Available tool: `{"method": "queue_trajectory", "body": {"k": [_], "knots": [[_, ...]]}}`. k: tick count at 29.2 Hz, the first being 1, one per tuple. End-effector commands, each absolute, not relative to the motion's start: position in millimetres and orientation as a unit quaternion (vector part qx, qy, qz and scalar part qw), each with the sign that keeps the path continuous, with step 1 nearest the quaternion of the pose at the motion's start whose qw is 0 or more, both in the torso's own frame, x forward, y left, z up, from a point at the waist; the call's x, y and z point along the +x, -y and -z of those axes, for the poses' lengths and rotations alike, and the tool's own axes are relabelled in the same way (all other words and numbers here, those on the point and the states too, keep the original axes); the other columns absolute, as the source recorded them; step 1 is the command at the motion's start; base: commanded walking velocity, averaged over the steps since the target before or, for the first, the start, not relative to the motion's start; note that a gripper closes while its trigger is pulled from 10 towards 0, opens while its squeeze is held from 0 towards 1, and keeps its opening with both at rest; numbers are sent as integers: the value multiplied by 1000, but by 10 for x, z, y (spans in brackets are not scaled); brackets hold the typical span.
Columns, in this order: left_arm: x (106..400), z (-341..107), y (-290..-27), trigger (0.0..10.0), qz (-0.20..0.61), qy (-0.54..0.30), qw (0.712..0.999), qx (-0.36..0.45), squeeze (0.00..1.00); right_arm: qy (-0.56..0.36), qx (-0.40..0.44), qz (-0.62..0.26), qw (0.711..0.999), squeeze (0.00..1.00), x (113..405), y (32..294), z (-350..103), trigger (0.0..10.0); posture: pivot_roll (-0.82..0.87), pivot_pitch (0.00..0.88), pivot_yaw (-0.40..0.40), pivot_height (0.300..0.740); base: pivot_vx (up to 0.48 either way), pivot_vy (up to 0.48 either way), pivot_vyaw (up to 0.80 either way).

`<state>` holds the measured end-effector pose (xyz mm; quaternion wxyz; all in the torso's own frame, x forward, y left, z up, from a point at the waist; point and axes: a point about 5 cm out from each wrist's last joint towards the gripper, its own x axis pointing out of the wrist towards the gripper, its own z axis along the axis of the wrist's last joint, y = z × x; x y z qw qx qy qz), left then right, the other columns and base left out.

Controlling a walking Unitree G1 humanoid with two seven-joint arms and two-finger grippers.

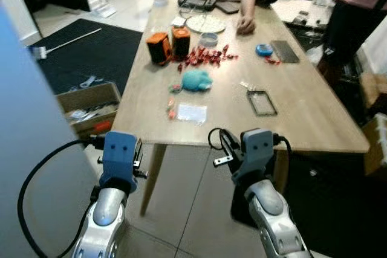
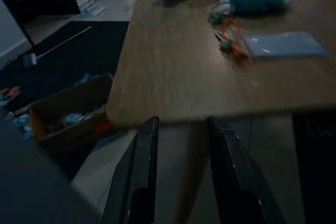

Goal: Hang keys on a hook

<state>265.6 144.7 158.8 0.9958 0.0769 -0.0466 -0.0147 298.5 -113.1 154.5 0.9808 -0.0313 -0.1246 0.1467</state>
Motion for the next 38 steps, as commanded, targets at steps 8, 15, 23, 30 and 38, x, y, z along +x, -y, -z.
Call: {"method": "queue_trajectory", "body": {"k": [8, 15, 23, 30, 38], "knots": [[2648, -1536, -1412, 10000, 22, 39, 996, 82, 0, 119, -35, -150, 981, 0, 2974, 1143, -1487, 10000, 85, 154, -21, 740, -401, 0, 509], [2651, -1532, -1410, 10000, 22, 39, 996, 81, 0, 118, -20, -153, 981, 0, 2973, 1141, -1488, 10000, 84, 149, -20, 740, -55, 0, 76], [2652, -1523, -1395, 10000, 27, 39, 995, 83, 0, 116, -19, -159, 980, 0, 2974, 1127, -1474, 10000, 83, 146, -20, 740, 0, 0, 0], [2646, -1514, -1389, 10000, 28, 38, 995, 85, 0, 114, -18, -162, 980, 0, 2971, 1120, -1467, 10000, 83, 150, -21, 740, 0, 0, 0], [2637, -1504, -1386, 10000, 27, 36, 995, 90, 0, 113, -18, -164, 980, 0, 2965, 1118, -1460, 10000, 84, 156, -22, 740, 0, 0, 0]]}}
